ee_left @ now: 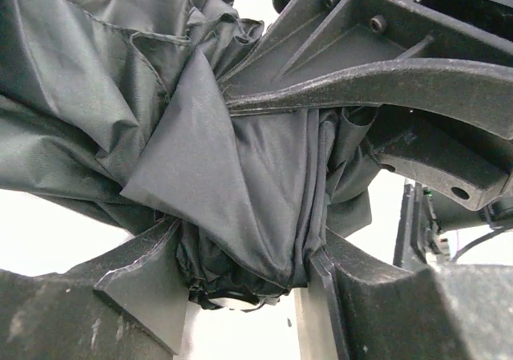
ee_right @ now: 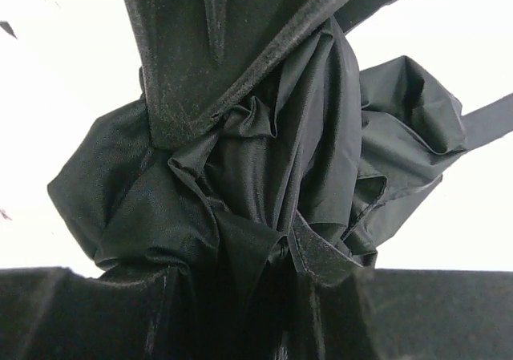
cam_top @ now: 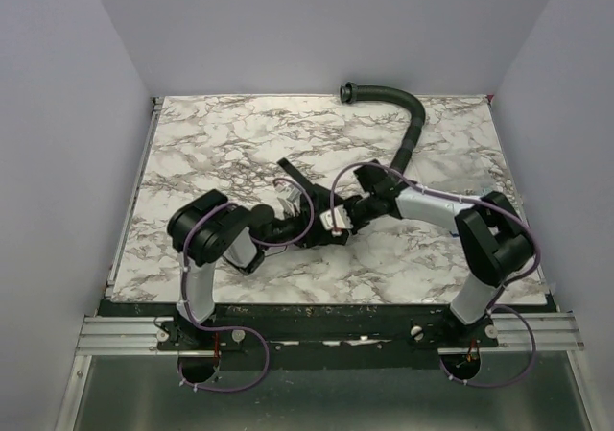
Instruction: Put away the umbrella
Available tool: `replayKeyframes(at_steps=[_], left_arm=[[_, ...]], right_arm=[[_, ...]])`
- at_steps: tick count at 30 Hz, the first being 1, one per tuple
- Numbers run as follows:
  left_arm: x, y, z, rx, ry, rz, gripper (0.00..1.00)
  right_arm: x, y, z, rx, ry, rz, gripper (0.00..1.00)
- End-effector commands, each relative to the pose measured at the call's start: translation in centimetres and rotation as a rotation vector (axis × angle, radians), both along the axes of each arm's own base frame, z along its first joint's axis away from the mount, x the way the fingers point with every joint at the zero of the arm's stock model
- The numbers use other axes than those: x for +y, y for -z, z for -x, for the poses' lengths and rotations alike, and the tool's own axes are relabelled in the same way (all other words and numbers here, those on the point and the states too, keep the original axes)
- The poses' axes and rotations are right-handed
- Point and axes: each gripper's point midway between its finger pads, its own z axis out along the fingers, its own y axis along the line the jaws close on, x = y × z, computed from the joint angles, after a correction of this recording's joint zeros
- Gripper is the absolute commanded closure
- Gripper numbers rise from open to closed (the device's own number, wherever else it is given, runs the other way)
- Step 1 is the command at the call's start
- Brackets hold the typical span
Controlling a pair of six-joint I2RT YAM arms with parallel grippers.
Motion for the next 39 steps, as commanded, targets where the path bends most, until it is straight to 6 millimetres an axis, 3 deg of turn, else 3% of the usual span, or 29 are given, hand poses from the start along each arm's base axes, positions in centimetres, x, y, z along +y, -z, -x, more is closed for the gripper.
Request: replayKeyframes(at_steps=[1, 2, 6, 10, 11, 12, 14, 18, 21, 26, 29, 33, 39], left_arm=[[3.6, 3.4, 4.8, 0.320, -0.048, -0.054, 0.43], [3.7, 2.3, 4.4, 0.273, -0.066, -0.030, 0.35], [5.0, -1.8, 3.5, 0.013, -0.122, 0.000, 0.26], [6.2, -4.1, 4.6, -0.213, -0.143, -0.012, 0.17], [6.5, -4.8, 5.0, -0.277, -0.150, -0.010, 0.04], [6.6, -5.5, 5.2, -0.347, -0.155, -0.006, 0.02], [6.6, -5.9, 6.2, -0.413, -0.129, -0.017, 0.01], [4.6, -6.7, 8.3, -0.566, 0.012, -0.023, 0.01], [3.6, -7.7, 9.2, -0.800, 0.061, -0.082, 0.01], [3.9, -5.8, 9.3, -0.984, 0.090, -0.298, 0.01], [2.0, -5.8, 8.0, -1.025, 0.122, -0.409, 0.02], [0.9, -6.2, 6.3, -1.121, 0.121, -0.477, 0.01], [-1.8, -4.2, 6.1, -1.184, 0.262, -0.529, 0.01]], right_arm=[[-4.6, 5.3, 6.1, 0.344, 0.073, 0.273, 0.75], [-4.7, 5.4, 6.9, 0.394, 0.078, 0.285, 0.78], [-5.4, 5.3, 9.9, 0.592, 0.133, 0.349, 0.83], [-7.2, 6.5, 11.5, 0.703, 0.266, 0.475, 0.85], [-7.6, 6.7, 11.8, 0.726, 0.311, 0.501, 0.85], [-8.0, 6.9, 12.2, 0.754, 0.338, 0.530, 0.87], [-8.4, 7.0, 13.1, 0.804, 0.382, 0.566, 0.87], [-9.1, 6.9, 15.2, 0.936, 0.412, 0.633, 0.87], [-9.8, 7.0, 15.9, 1.019, 0.443, 0.669, 0.87], [-11.4, 7.3, 15.4, 1.031, 0.476, 0.673, 0.87], [-12.1, 7.3, 15.2, 1.010, 0.472, 0.698, 0.87], [-12.1, 7.0, 15.0, 1.018, 0.451, 0.720, 0.86], [-11.8, 7.1, 14.7, 1.029, 0.442, 0.718, 0.86]])
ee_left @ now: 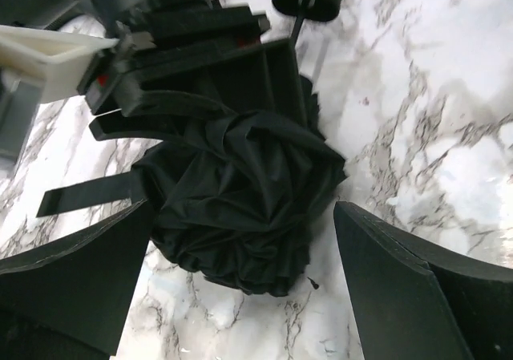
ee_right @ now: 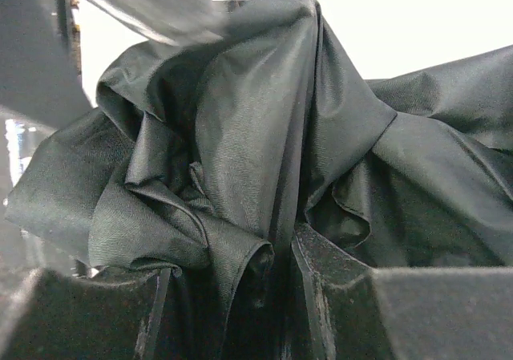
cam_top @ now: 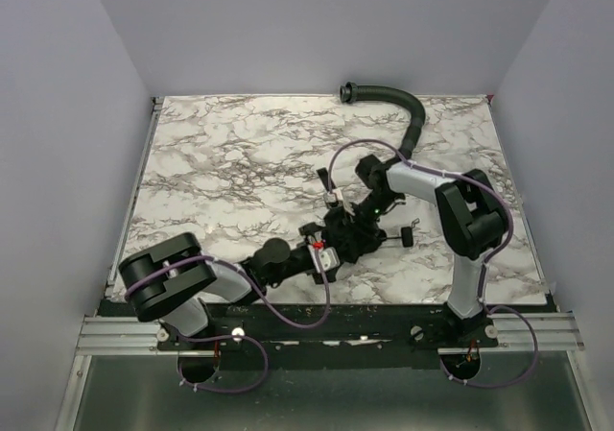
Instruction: Put away the umbrella
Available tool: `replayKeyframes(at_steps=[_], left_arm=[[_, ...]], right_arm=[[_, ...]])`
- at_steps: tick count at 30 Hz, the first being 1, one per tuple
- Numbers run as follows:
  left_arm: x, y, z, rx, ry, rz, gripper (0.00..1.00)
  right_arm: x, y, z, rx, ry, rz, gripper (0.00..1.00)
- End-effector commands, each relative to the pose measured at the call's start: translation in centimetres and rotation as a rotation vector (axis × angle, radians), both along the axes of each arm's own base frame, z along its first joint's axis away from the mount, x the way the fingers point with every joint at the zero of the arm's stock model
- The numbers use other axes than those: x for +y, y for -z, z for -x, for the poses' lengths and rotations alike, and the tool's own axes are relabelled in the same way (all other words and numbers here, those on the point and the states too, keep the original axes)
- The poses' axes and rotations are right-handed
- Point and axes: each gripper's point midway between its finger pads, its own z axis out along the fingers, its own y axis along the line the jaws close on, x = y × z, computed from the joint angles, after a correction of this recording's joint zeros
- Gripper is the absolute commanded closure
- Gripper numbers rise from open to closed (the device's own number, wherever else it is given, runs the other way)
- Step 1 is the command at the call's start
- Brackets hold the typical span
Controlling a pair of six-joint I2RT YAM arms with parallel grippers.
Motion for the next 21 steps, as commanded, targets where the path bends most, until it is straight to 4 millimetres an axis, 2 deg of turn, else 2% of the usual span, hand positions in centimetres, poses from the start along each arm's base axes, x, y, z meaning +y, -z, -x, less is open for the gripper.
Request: replayKeyframes(at_steps=[1, 5, 8, 11, 15, 19, 21], left_arm=[[-1.3, 2.7, -0.6, -0.083, 0.055, -0.160, 0.02], [-2.4, 3.7, -0.6, -0.079, 0.098, -0.207, 0.02], [-3.2, 4.9, 0.1, -0.036, 0.146, -0.239, 0.08], [-3.8, 5.7, 1.9, 0.039, 0.200, -0.237, 0.18], [-4.3, 8.1, 4.8, 0.137, 0.257, -0.278, 0.30], [-4.6, 10.6, 5.4, 0.249, 0.223, -0.327, 0.43], [-4.5, 11.8, 5.2, 0.294, 0.193, -0.350, 0.56]], right_arm=[[-8.8, 5.5, 6.5, 0.244, -0.093, 0.449, 0.86], [-8.5, 5.6, 6.2, 0.241, -0.088, 0.441, 0.85], [-8.1, 5.8, 5.8, 0.235, -0.079, 0.436, 0.84], [-7.7, 6.1, 5.2, 0.209, -0.057, 0.425, 0.82], [-7.2, 6.4, 4.4, 0.169, -0.033, 0.411, 0.80], [-6.7, 6.3, 3.9, 0.150, -0.023, 0.388, 0.79], [-6.4, 6.1, 3.8, 0.142, -0.013, 0.373, 0.76]])
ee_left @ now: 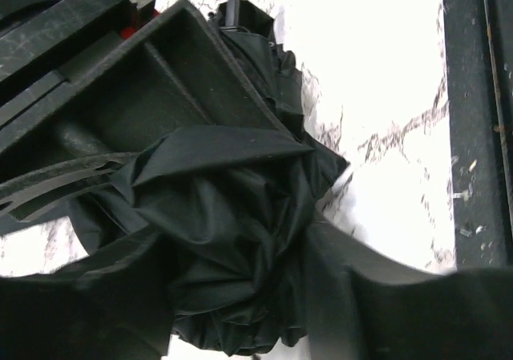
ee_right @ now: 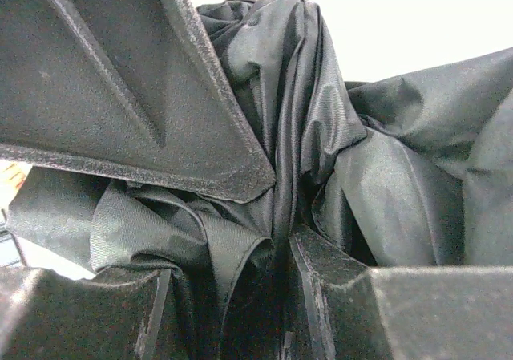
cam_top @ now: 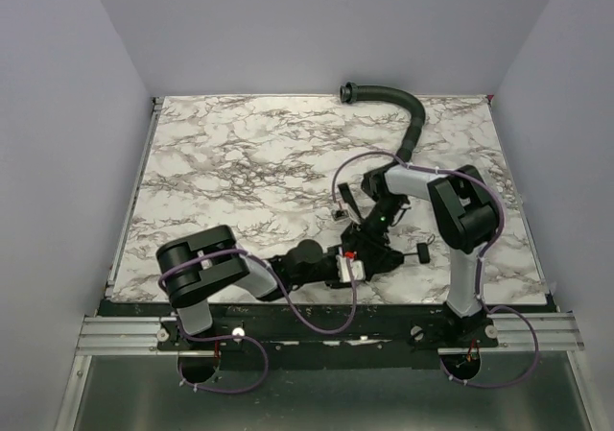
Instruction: Put away the umbrella
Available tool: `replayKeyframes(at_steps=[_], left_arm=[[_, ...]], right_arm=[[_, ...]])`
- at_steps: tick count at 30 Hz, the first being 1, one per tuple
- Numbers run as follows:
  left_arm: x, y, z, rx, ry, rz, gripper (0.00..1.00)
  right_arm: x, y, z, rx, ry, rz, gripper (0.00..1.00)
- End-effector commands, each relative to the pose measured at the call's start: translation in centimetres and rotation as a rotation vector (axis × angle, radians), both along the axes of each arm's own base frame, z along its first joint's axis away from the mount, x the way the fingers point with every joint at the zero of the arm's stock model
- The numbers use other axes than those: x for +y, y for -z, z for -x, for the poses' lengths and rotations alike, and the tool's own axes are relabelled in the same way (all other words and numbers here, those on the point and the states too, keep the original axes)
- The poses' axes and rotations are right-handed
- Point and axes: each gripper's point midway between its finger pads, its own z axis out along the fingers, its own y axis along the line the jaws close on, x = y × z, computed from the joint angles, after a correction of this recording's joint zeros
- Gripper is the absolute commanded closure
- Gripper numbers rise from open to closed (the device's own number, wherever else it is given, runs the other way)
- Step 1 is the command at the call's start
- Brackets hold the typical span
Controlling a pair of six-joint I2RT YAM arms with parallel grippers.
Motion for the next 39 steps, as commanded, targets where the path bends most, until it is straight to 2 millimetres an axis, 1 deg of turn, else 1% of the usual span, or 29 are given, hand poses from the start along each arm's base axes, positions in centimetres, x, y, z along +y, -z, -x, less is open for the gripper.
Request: replayKeyframes(at_steps=[1, 3, 5, 6, 7, 8, 11, 15, 18, 21, 22, 24, 26, 27, 28, 29, 30, 31, 32, 33, 35, 37, 39], left_arm=[[1.6, 7.1, 2.1, 0.221, -0.039, -0.215, 0.67], [2.0, 8.6, 2.2, 0.281, -0.070, -0.277, 0.89], [2.8, 10.0, 2.7, 0.356, -0.100, -0.323, 0.93], [3.3, 10.6, 3.1, 0.400, -0.120, -0.338, 0.97], [3.6, 11.1, 3.4, 0.443, -0.133, -0.349, 1.00], [3.9, 11.5, 3.6, 0.490, -0.159, -0.360, 1.00], [4.6, 12.9, 4.4, 0.609, -0.218, -0.416, 1.00], [5.8, 14.4, 4.9, 0.747, -0.298, -0.459, 1.00], [6.8, 15.1, 4.9, 0.829, -0.344, -0.466, 1.00], [7.5, 15.6, 5.1, 0.919, -0.378, -0.465, 1.00], [7.7, 15.7, 5.1, 0.952, -0.393, -0.461, 1.00], [8.2, 15.9, 4.9, 1.020, -0.417, -0.447, 1.00], [8.6, 16.0, 5.0, 1.094, -0.435, -0.433, 1.00], [8.9, 16.2, 5.0, 1.136, -0.453, -0.434, 1.00], [9.1, 16.3, 5.1, 1.172, -0.461, -0.430, 1.00], [9.3, 16.4, 5.2, 1.206, -0.467, -0.428, 1.00], [9.4, 16.4, 5.2, 1.239, -0.482, -0.425, 1.00], [9.4, 16.4, 5.2, 1.272, -0.486, -0.423, 1.00], [9.4, 16.4, 5.1, 1.292, -0.491, -0.422, 1.00], [9.4, 16.4, 5.2, 1.314, -0.496, -0.424, 1.00], [9.3, 16.6, 5.2, 1.349, -0.503, -0.442, 1.00], [9.2, 16.7, 5.3, 1.378, -0.505, -0.458, 1.00], [9.0, 16.8, 5.2, 1.393, -0.507, -0.465, 1.00]], right_arm=[[-3.3, 6.5, -1.6, -0.165, -0.128, 0.178, 0.75], [-2.8, 5.8, -2.0, -0.182, -0.111, 0.146, 0.69], [-2.1, 4.4, -3.3, -0.230, -0.077, 0.099, 0.58], [-1.8, 3.5, -4.3, -0.262, -0.055, 0.073, 0.50], [-1.5, 2.3, -5.6, -0.301, -0.028, 0.044, 0.45], [-1.4, 1.2, -6.6, -0.330, -0.008, 0.013, 0.40], [-1.4, -2.7, -10.1, -0.435, 0.056, -0.054, 0.32], [-2.5, -6.8, -13.2, -0.538, 0.104, -0.099, 0.30], [-4.3, -9.2, -15.2, -0.621, 0.151, -0.111, 0.28], [-6.1, -11.3, -16.1, -0.679, 0.180, -0.142, 0.27], [-6.8, -11.7, -16.2, -0.697, 0.184, -0.151, 0.27], [-7.4, -12.6, -15.8, -0.758, 0.168, -0.185, 0.27], [-7.2, -13.0, -14.3, -0.828, 0.103, -0.263, 0.26], [-6.9, -12.8, -13.0, -0.867, 0.046, -0.319, 0.22], [-6.5, -12.5, -11.9, -0.927, -0.032, -0.383, 0.14], [-6.3, -11.1, -10.1, -0.960, -0.112, -0.443, 0.06], [-6.1, -10.6, -9.2, -1.036, -0.184, -0.490, 0.00], [-5.7, -9.4, -8.6, -1.092, -0.215, -0.524, 0.00], [-5.3, -9.1, -8.5, -1.155, -0.233, -0.539, 0.00], [-4.9, -8.6, -8.9, -1.201, -0.253, -0.539, 0.00], [-4.4, -8.3, -9.9, -1.224, -0.248, -0.529, 0.00], [-4.4, -7.8, -10.9, -1.257, -0.255, -0.513, 0.00], [-4.3, -6.7, -11.1, -1.285, -0.304, -0.482, 0.00]])
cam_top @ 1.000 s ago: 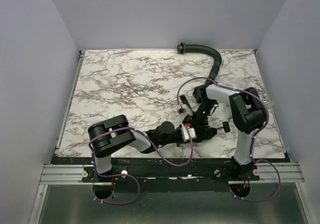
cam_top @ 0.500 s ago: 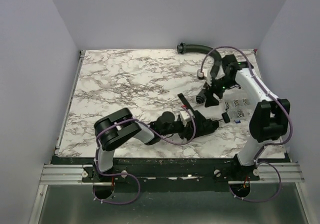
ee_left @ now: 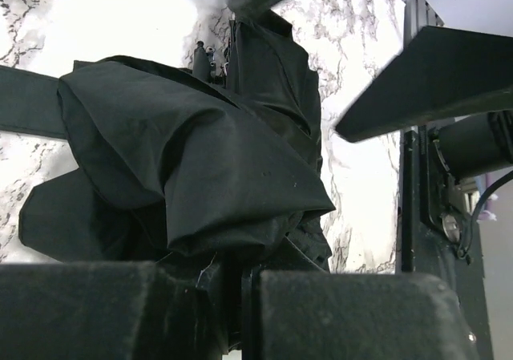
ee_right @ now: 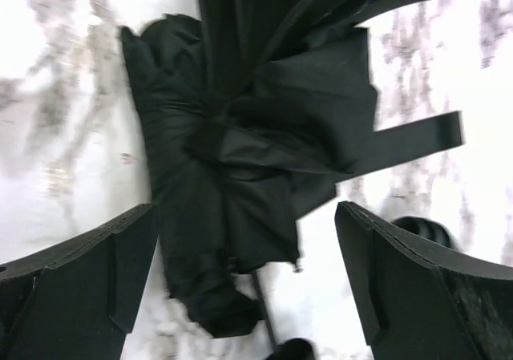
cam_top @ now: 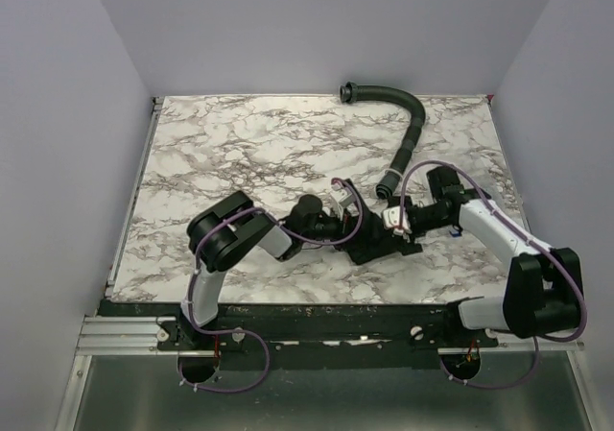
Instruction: Put away the umbrella
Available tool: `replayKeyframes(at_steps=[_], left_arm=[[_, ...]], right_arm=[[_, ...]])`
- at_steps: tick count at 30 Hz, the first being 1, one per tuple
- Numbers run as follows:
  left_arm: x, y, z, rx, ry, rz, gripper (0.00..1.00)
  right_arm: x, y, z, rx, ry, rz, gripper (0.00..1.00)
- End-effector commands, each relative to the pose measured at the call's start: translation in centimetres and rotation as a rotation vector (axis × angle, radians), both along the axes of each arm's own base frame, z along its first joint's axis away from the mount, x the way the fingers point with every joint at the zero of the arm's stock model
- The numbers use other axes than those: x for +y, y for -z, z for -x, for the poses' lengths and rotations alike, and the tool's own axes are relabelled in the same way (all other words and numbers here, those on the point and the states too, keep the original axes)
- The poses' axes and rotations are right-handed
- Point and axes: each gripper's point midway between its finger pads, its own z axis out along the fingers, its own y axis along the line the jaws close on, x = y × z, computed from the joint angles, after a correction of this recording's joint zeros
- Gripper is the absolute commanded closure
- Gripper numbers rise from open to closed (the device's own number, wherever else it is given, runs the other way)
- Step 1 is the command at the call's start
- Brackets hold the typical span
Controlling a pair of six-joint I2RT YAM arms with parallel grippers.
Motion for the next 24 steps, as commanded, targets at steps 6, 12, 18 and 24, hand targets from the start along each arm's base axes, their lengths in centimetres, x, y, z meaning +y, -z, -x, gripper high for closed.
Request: replayKeyframes(at_steps=[6, 12, 18, 24], left_arm=[[11.5, 14.8, 10.7, 0.621, 0.026, -0.606, 1.00], [11.1, 14.5, 9.3, 0.647, 0.004, -0.587, 1.00], [10.4, 14.1, 8.5, 0.637, 0.000, -0.577, 1.00], [10.4, 14.3, 8.4, 0.633, 0.000, -0.586, 1.00]], right_arm=[[0.9, 4.5, -0.8, -0.206, -0.136, 0.101, 0.03], [0.1, 6.2, 2.7, -0.098, -0.147, 0.139, 0.07], [2.2, 0.1, 2.4, 0.017, -0.041, 0.004, 0.05], [1.2, 2.4, 3.9, 0.056, -0.056, 0.066, 0.03]])
